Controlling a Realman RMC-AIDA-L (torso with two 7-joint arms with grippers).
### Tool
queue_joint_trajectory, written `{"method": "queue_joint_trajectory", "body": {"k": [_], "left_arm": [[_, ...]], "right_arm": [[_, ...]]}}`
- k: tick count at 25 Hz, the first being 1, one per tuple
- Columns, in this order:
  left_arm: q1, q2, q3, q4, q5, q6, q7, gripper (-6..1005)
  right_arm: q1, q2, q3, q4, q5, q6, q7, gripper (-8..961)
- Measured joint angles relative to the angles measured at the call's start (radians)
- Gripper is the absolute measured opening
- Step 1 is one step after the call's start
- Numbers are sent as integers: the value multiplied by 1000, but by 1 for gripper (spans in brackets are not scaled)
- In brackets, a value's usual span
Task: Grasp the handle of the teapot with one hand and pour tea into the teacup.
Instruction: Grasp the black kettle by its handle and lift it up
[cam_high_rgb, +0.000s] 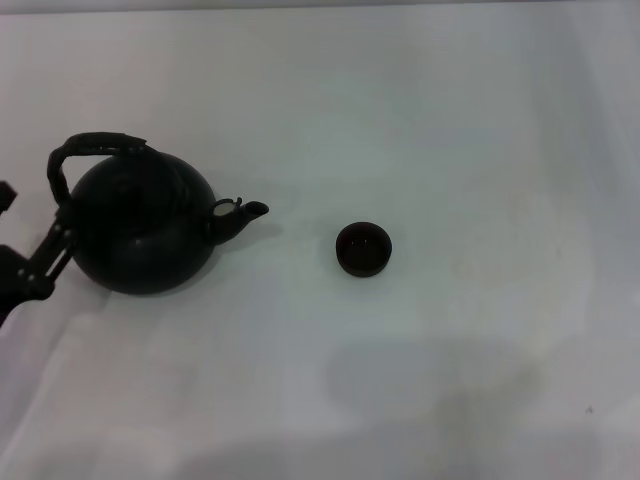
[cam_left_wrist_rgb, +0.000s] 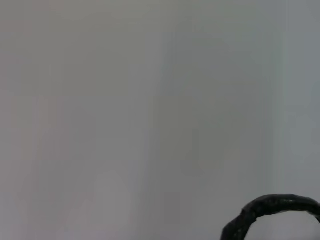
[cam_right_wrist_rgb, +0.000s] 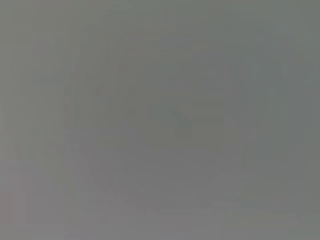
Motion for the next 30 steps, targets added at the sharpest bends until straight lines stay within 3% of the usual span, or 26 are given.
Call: {"method": "queue_joint_trajectory", "body": {"k": [27, 30], "left_arm": [[-82, -1, 9, -2, -8, -111, 43, 766], [-81, 0, 10, -2, -6, -113, 41, 731]], "right_arm": [[-8, 0, 1, 2, 0, 9, 7, 838], [-6, 0, 1, 1, 0, 9, 7, 838]]}}
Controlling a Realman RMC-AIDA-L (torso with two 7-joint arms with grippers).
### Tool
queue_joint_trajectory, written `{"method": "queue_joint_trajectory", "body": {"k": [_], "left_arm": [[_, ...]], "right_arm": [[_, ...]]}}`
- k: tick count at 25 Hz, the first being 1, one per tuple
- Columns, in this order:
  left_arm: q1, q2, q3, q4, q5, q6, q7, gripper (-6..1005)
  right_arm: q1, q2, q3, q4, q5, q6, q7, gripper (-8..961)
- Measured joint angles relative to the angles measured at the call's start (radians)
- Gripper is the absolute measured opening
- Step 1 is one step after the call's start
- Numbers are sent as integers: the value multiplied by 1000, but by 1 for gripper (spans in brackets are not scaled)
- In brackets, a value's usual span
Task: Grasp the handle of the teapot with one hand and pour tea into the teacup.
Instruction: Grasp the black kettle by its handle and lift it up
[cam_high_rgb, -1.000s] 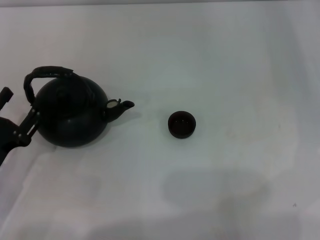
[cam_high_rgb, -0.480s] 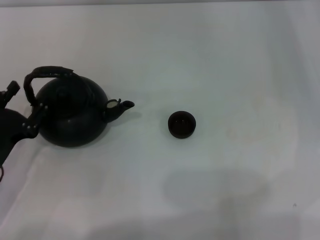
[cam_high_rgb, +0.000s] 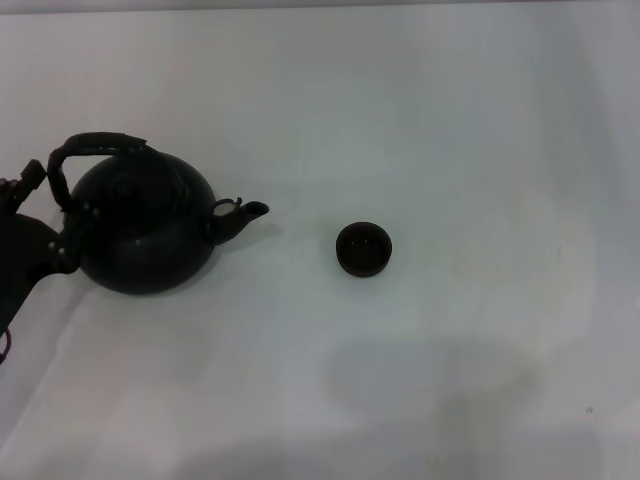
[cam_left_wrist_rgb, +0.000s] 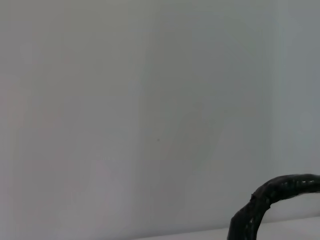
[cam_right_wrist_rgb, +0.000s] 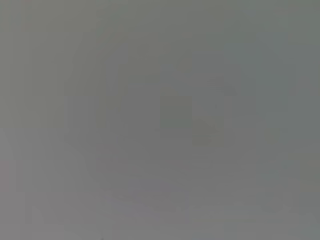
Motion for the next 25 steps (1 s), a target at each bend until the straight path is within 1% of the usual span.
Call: {"method": "queue_joint_trajectory", "body": {"k": [8, 13, 25], "left_arm": [[8, 0, 0, 0, 3, 3, 0, 637], [8, 0, -2, 0, 1, 2, -1, 622], [9, 0, -8, 0, -3, 1, -1, 621]], "right_arm": [[2, 0, 0, -1, 0, 0, 0, 837], [1, 0, 0, -1, 0, 0, 0, 837], [-3, 0, 0, 0, 0, 1, 2, 837]]}}
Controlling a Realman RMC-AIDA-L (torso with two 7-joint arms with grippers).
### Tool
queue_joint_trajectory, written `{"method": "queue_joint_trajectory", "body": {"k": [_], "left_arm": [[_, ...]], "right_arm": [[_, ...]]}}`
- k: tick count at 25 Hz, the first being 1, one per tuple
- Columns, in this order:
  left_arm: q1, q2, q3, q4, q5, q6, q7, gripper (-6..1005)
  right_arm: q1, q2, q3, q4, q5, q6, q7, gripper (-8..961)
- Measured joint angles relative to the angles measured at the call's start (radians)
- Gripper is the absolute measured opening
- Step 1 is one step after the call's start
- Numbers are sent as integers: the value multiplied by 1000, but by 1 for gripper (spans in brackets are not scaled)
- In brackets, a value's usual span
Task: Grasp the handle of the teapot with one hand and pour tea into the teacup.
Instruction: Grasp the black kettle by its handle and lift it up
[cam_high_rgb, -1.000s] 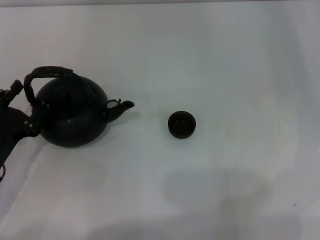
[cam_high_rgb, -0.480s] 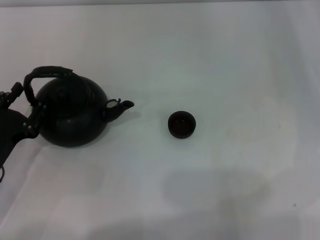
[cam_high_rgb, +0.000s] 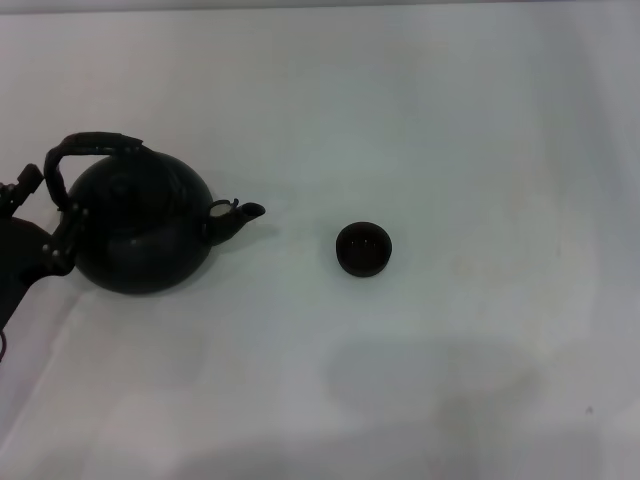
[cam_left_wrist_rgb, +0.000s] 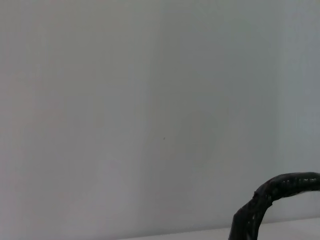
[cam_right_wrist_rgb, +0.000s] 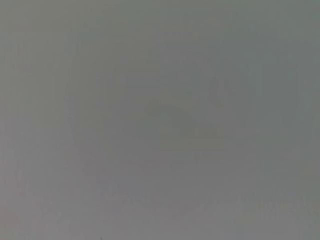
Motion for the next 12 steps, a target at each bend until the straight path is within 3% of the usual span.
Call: {"method": "queue_joint_trajectory", "body": {"k": [12], "left_arm": [[-7, -1, -3, 0, -14, 3, 0, 621]], "right_arm": [[0, 0, 0, 3, 0, 9, 0, 838]]}}
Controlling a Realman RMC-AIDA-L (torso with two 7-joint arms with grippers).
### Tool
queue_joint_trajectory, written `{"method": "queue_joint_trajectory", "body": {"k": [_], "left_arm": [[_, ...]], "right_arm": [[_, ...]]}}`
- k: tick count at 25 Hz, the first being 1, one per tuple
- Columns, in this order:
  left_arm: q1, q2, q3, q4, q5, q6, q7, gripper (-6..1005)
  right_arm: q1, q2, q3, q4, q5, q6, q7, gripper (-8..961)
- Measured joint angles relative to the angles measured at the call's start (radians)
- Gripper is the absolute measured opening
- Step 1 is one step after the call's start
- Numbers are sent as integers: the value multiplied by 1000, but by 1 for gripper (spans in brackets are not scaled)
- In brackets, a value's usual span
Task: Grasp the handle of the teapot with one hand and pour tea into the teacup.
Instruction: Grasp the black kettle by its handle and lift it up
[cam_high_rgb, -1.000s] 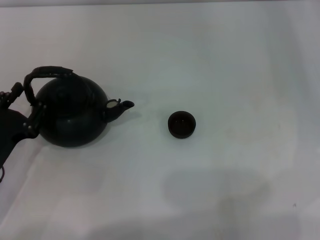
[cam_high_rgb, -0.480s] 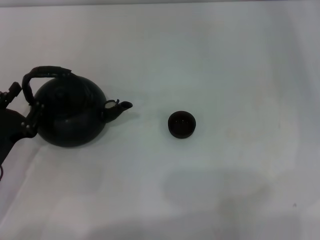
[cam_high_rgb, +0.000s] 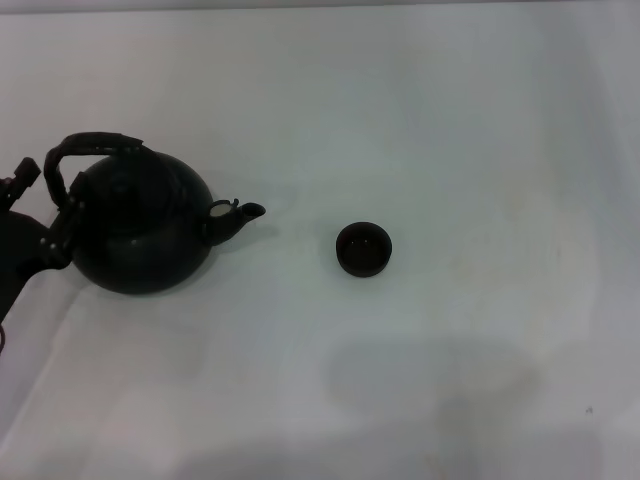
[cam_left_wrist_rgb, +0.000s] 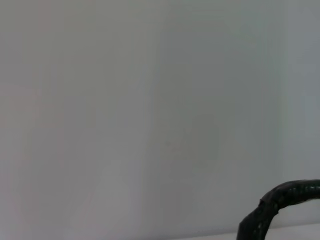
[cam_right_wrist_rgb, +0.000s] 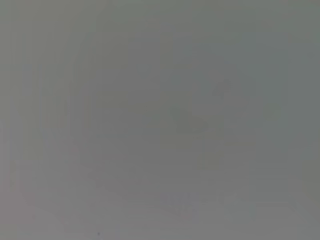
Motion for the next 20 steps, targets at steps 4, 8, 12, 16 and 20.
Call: {"method": "queue_joint_trajectory", "body": {"k": [4, 8, 12, 16, 20], "left_arm": [[-1, 0, 0, -9, -3, 0, -1, 572], [-2, 0, 1, -14, -3, 1, -2, 500], [-2, 1, 1, -14, -2, 2, -2, 421], [-2, 1, 1, -14, -3, 2, -2, 359], [-2, 1, 1, -14, -3, 2, -2, 312]], "right_arm": [[0, 0, 0, -3, 0, 5, 0, 838], [0, 0, 0, -3, 0, 5, 0, 838], [0, -1, 0, -4, 0, 5, 0, 837], [0, -2, 0, -4, 0, 5, 0, 837], [0, -2, 0, -4, 0, 5, 0, 838]]}}
